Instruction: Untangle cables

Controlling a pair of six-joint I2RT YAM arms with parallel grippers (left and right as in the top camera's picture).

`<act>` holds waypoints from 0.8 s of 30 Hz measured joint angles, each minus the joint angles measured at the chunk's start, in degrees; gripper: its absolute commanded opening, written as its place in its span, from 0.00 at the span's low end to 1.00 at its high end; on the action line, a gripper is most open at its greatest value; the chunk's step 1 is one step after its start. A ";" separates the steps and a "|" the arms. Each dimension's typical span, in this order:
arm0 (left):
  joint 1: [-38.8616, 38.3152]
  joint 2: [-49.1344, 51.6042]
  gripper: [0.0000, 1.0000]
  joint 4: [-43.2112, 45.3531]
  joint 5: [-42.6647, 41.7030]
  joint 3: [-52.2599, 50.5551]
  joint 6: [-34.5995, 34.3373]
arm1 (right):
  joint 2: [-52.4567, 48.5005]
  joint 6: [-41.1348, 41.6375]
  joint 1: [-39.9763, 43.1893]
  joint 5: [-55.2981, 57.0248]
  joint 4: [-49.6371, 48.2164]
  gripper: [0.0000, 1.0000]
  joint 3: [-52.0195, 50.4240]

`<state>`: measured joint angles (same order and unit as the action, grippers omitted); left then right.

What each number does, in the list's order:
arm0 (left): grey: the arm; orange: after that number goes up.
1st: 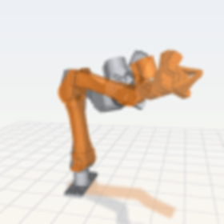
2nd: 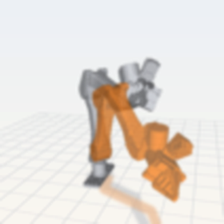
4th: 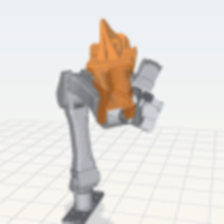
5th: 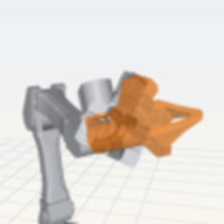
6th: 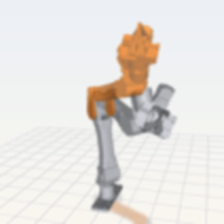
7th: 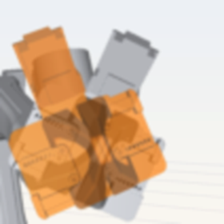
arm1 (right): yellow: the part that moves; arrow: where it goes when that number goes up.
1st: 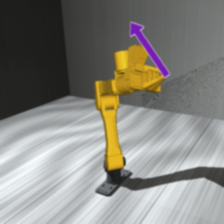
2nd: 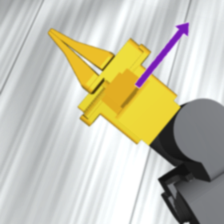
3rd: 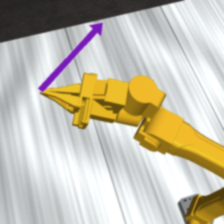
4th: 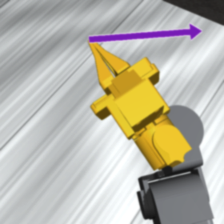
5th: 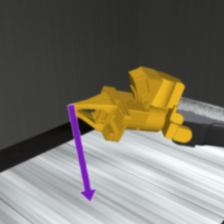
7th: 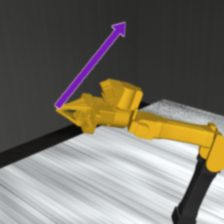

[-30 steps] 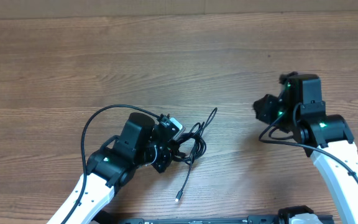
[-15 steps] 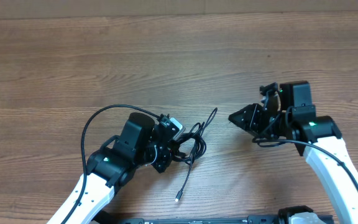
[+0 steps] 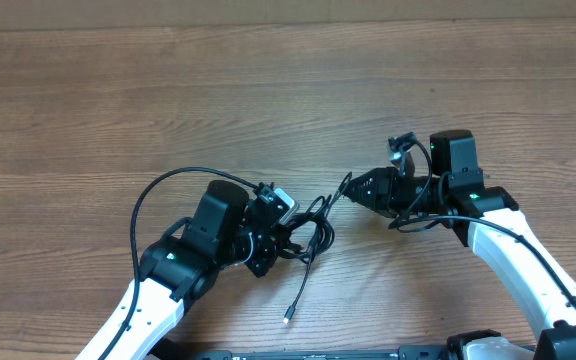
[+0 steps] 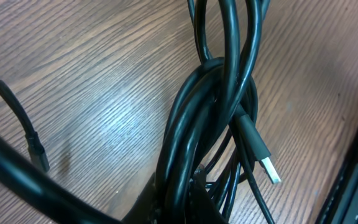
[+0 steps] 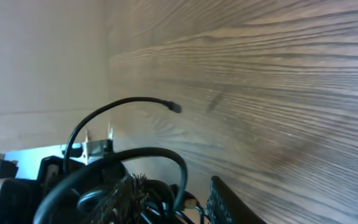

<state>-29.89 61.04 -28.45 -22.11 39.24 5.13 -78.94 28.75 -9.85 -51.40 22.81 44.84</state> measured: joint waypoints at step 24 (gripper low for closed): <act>0.00 0.00 0.04 8.57 -18.80 0.00 4.96 | -2.51 0.76 -6.91 6.99 -2.54 0.04 0.00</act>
<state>-29.89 61.04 -19.88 -40.91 39.24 10.09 -81.45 29.52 -16.75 -44.40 20.27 44.84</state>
